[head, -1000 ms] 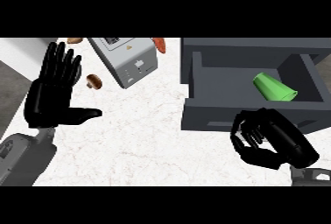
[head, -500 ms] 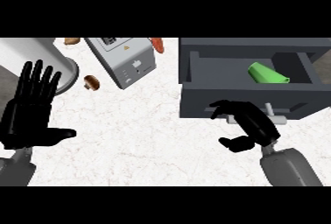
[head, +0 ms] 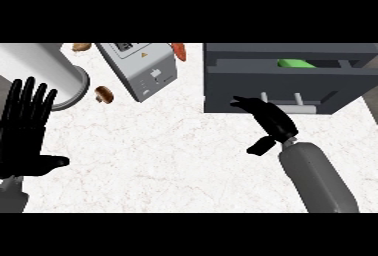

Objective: Pick up the cup, place it into the drawer and close the drawer

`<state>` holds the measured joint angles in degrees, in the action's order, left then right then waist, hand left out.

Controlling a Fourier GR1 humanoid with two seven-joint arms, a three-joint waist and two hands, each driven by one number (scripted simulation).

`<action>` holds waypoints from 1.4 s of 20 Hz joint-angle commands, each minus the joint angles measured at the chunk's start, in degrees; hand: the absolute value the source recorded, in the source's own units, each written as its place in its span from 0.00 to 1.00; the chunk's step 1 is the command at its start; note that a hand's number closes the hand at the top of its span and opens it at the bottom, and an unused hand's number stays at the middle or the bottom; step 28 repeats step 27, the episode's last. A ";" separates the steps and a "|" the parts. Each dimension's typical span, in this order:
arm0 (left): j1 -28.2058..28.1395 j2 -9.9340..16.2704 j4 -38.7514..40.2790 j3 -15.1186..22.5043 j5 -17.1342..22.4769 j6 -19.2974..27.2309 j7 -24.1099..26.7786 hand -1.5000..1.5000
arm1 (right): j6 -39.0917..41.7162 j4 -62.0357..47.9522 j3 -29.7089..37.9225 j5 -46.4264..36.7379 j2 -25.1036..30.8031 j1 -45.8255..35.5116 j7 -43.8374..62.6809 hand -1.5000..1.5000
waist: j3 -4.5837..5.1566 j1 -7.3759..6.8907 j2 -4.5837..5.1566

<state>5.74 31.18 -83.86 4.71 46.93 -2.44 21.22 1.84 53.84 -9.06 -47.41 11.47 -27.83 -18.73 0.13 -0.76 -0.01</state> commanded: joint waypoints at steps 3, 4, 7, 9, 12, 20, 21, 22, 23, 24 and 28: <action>-0.06 -2.13 2.41 -1.52 -2.20 -3.37 1.16 0.00 | -2.53 -18.96 5.74 1.50 -1.00 -10.47 -7.74 0.00 | -0.17 -0.32 0.37; 0.17 -1.10 -0.87 -1.61 -2.32 -0.31 -1.51 0.00 | 1.15 -19.98 6.93 2.86 0.56 -12.82 -7.81 0.00 | -0.19 -0.53 0.35; -2.48 -1.80 1.73 -2.27 -1.23 -6.64 1.47 0.00 | -1.20 -29.76 9.44 2.51 0.94 -19.02 -9.73 0.00 | -0.21 -1.57 0.72; 0.01 -2.30 1.78 -2.00 -2.07 -4.30 0.05 0.00 | -1.37 -34.66 10.28 1.93 3.44 -21.64 -12.60 0.00 | -0.26 -2.14 1.10; 1.06 -2.20 4.83 -3.05 -2.02 -6.44 0.88 0.00 | -0.05 -37.79 10.54 1.29 5.70 -24.23 -14.16 0.00 | -0.24 -2.21 1.31; 1.14 -1.44 2.67 -2.89 -2.37 -6.85 -0.75 0.00 | 0.72 -42.66 13.14 2.44 8.49 -28.63 -14.35 0.00 | -0.34 -4.24 2.12; -0.28 -2.09 2.52 -2.05 -3.05 -7.58 0.03 0.00 | 2.21 -43.05 13.13 2.41 8.36 -30.57 -13.10 0.00 | -0.30 -4.23 1.90; 0.09 -1.94 1.10 -2.07 -3.06 -6.07 -1.01 0.00 | 2.07 -43.09 13.40 2.57 8.74 -31.16 -12.75 0.00 | -0.35 -4.69 1.95; 0.59 -4.34 2.72 -0.69 -4.39 -6.07 0.96 0.00 | 3.64 -43.29 13.49 2.68 11.10 -30.68 -15.19 0.00 | -0.31 -3.83 2.09; 0.98 -3.14 2.46 -1.89 -3.95 -5.56 0.19 0.00 | 1.74 -44.00 13.30 2.37 9.82 -29.26 -14.94 0.00 | -0.37 -4.49 2.31; 1.56 -2.79 1.93 -1.39 -4.64 -5.03 -1.00 0.00 | 2.51 -44.37 13.83 2.72 10.13 -31.43 -14.14 0.00 | -0.36 -4.51 2.21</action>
